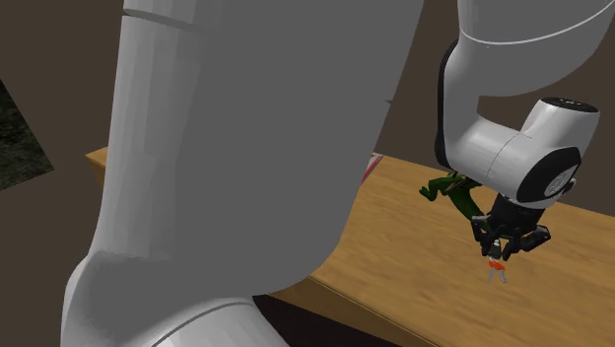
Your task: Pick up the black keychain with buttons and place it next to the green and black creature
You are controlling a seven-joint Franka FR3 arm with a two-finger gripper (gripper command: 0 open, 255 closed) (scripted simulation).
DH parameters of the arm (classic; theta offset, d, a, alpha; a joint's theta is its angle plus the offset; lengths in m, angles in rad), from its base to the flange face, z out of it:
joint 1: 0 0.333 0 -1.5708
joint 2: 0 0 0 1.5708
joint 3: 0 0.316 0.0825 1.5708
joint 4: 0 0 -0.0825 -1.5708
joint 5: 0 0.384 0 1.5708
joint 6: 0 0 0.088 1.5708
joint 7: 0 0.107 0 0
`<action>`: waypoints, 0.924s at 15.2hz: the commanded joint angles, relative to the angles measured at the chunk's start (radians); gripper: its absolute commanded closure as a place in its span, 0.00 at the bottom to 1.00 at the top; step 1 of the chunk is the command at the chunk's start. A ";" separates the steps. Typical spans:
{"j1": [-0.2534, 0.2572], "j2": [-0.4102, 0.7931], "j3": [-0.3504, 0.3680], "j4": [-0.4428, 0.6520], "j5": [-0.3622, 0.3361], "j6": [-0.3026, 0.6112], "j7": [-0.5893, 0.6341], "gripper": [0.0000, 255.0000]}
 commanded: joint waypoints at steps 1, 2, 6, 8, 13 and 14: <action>0.000 0.000 0.000 0.000 0.000 0.000 0.000 1.00; 0.000 0.000 0.000 0.000 0.000 0.000 0.000 1.00; 0.000 0.000 0.000 0.000 0.000 0.000 0.000 0.00; 0.000 0.000 0.000 0.000 0.000 0.000 0.000 0.00; 0.018 -0.112 -0.022 -0.014 -0.033 -0.096 0.023 0.00; 0.018 -0.112 -0.021 -0.015 -0.033 -0.096 0.023 0.00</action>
